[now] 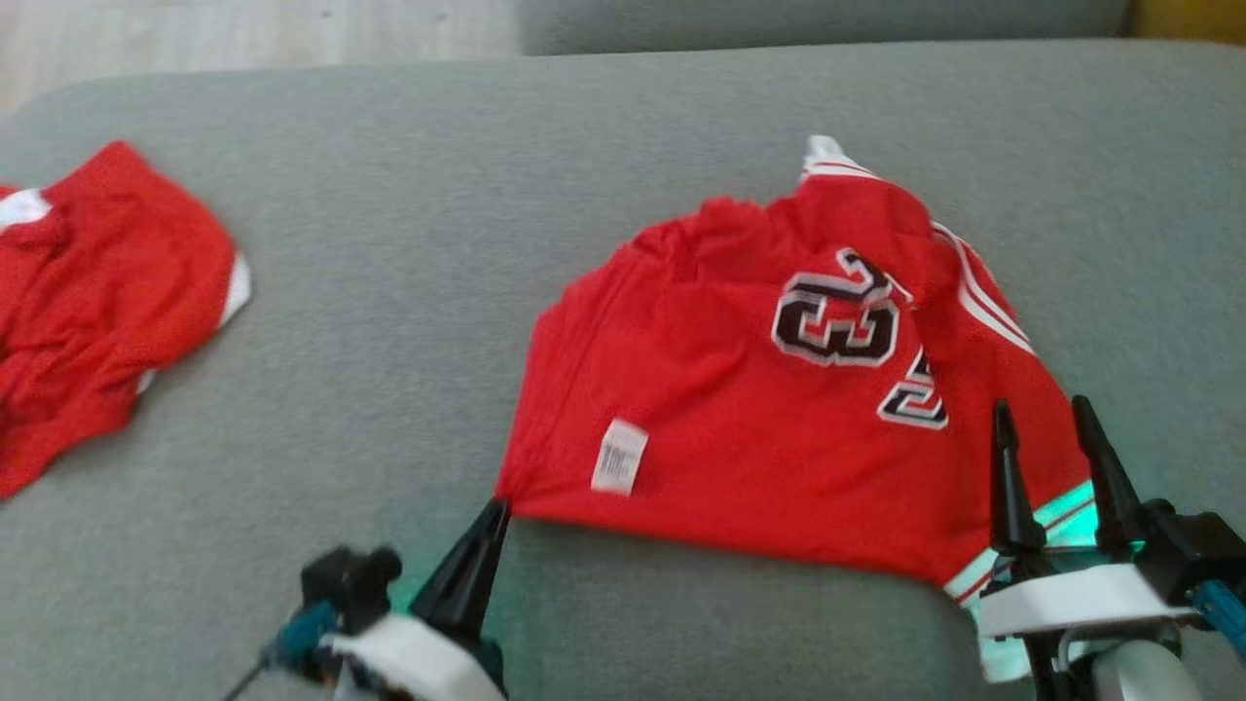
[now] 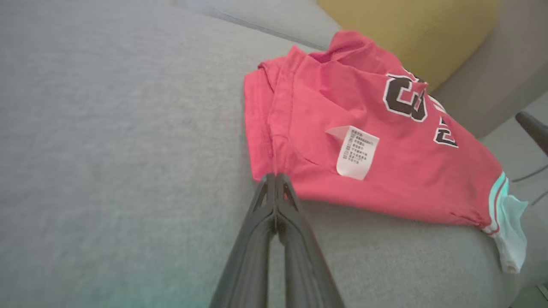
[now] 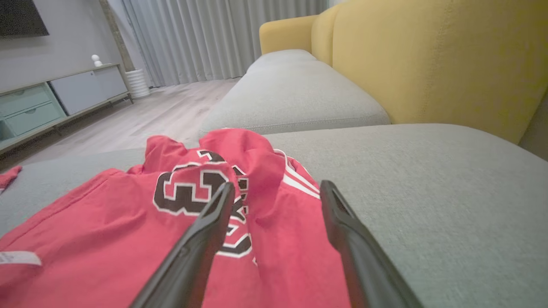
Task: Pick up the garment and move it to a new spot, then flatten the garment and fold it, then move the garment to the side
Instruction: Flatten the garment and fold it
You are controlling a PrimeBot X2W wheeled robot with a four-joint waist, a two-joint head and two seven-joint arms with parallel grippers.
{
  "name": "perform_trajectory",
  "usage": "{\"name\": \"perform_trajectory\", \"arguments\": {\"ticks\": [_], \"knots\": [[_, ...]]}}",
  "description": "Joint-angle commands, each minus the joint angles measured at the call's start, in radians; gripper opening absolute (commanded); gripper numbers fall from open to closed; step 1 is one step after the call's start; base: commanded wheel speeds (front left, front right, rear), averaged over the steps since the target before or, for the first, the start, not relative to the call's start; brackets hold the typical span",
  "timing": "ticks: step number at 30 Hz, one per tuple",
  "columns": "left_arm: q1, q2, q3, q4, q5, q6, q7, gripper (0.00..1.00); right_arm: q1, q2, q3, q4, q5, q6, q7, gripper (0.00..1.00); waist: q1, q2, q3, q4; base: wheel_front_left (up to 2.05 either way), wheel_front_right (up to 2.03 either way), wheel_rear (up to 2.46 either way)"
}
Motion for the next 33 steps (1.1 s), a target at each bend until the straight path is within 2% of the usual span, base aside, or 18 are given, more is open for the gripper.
{"name": "perform_trajectory", "arguments": {"ticks": [1, 5, 8, 9, 10, 15, 21, 26, 33], "knots": [[-0.002, 0.026, 0.056, -0.048, -0.018, 0.015, -0.020, 0.00, 0.002, -0.008, 0.021, -0.029, -0.010, 0.007, -0.011, 1.00, 0.0001, 0.0000, -0.017, 0.034, 0.00, 0.00, 0.00], [0.091, 0.033, 0.081, -0.101, -0.039, 0.050, -0.039, 0.00, 0.015, -0.008, 0.017, -0.027, -0.024, 0.007, -0.011, 1.00, 0.0001, 0.0000, -0.030, 0.073, 0.00, 0.00, 0.00], [0.135, 0.027, 0.084, -0.116, -0.052, 0.053, -0.044, 0.00, 0.020, -0.008, 0.012, -0.027, -0.033, 0.007, -0.011, 1.00, 0.0001, 0.0000, -0.031, 0.092, 0.00, 0.00, 0.00], [0.143, 0.025, 0.083, -0.117, -0.051, 0.051, -0.046, 0.41, 0.020, -0.008, 0.012, -0.026, -0.035, 0.007, -0.011, 1.00, 0.0001, 0.0000, -0.031, 0.095, 0.00, 0.00, 0.00], [0.149, 0.022, 0.084, -0.115, -0.051, 0.052, -0.047, 1.00, 0.019, -0.008, 0.012, -0.026, -0.037, 0.007, -0.011, 1.00, 0.0001, 0.0000, -0.031, 0.097, 0.00, 0.00, 0.00], [0.171, 0.026, 0.106, -0.112, -0.079, 0.054, -0.048, 1.00, 0.013, -0.008, 0.020, -0.022, -0.035, 0.007, -0.011, 1.00, 0.0001, 0.0000, -0.033, 0.089, 0.00, 0.00, 0.00], [0.149, 0.097, 0.151, -0.221, -0.071, 0.102, -0.024, 1.00, 0.004, -0.008, 0.032, -0.021, -0.011, 0.007, -0.011, 1.00, 0.0001, 0.0000, -0.028, 0.045, 0.00, 0.00, 0.00], [0.120, 0.105, 0.123, -0.238, -0.060, 0.144, 0.063, 1.00, -0.016, -0.008, 0.051, -0.019, 0.018, 0.007, -0.011, 1.00, 0.0001, 0.0000, -0.019, -0.005, 0.00, 0.00, 0.00], [0.118, 0.108, 0.115, -0.205, -0.063, 0.190, 0.113, 1.00, -0.022, -0.008, 0.057, -0.024, 0.042, 0.007, -0.011, 1.00, 0.0001, 0.0000, -0.010, -0.054, 0.00, 0.00, 0.00]]}}
